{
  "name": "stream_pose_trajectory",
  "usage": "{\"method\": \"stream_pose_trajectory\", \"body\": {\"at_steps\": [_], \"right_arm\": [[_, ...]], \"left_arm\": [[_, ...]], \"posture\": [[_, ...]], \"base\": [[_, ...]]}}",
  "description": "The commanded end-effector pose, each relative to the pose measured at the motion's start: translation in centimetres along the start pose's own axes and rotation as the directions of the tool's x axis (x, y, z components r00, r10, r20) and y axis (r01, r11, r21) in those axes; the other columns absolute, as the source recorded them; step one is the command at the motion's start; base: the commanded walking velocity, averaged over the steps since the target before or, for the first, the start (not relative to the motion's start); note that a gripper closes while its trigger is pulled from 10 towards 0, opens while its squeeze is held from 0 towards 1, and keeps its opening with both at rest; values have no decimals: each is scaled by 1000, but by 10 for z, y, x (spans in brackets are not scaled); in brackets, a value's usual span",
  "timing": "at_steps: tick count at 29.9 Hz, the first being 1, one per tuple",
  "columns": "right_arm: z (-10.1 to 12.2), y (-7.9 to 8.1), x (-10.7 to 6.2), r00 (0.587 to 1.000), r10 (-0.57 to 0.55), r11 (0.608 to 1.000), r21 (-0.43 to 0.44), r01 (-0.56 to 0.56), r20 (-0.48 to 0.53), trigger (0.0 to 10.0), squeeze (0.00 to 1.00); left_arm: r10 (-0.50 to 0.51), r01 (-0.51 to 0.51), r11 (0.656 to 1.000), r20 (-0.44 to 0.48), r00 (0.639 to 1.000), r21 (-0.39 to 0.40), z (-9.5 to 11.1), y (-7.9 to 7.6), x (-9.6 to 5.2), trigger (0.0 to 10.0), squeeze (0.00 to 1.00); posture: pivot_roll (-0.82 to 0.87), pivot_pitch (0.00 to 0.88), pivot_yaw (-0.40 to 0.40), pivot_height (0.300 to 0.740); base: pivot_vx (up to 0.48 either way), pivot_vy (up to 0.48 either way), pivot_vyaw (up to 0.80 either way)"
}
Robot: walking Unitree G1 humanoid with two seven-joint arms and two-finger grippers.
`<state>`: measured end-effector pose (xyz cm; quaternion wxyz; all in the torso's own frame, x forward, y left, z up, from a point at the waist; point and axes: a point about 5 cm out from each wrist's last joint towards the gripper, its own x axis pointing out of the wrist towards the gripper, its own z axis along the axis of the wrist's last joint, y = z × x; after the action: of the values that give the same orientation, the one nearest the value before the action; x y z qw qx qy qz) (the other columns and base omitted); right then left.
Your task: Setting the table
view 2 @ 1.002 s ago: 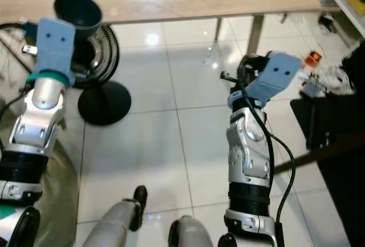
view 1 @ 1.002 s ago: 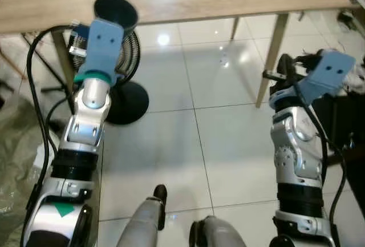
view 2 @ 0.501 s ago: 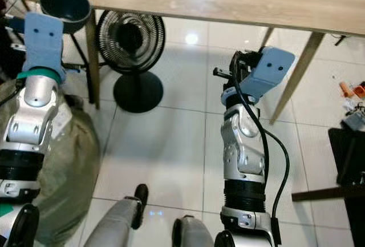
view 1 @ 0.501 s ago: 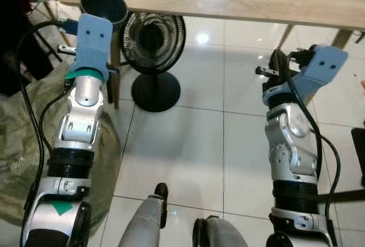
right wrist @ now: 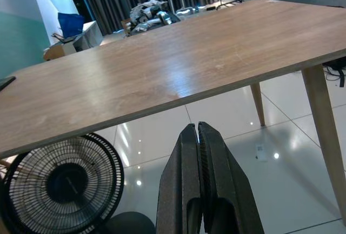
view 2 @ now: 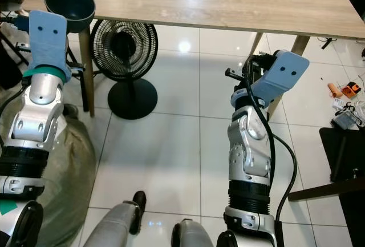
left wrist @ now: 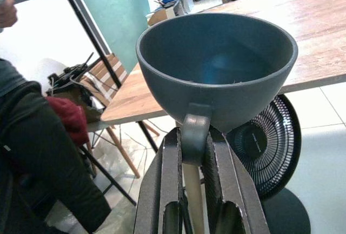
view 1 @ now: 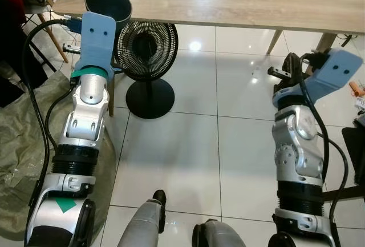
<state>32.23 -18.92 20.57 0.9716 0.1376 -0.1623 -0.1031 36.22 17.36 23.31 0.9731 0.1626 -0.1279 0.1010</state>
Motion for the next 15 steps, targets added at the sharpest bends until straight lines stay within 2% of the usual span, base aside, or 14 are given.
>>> {"method": "stream_pose_trajectory", "body": {"at_steps": [1,15], "right_arm": [[-1,-4,-3,1000,-19,1000,7,19,0,10000,0],[-4,-4,-4,1000,-25,1000,4,25,-9,10000,0]], "left_arm": [[-1,1,1000,-9,1000,0,-3,-1,0,10000,0],[-4,4,1000,-9,1000,-2,-4,-1,0,10000,0]], "posture": [[112,120,51,740],[114,124,51,740]], "base": [[435,0,0],[448,0,0]]}}
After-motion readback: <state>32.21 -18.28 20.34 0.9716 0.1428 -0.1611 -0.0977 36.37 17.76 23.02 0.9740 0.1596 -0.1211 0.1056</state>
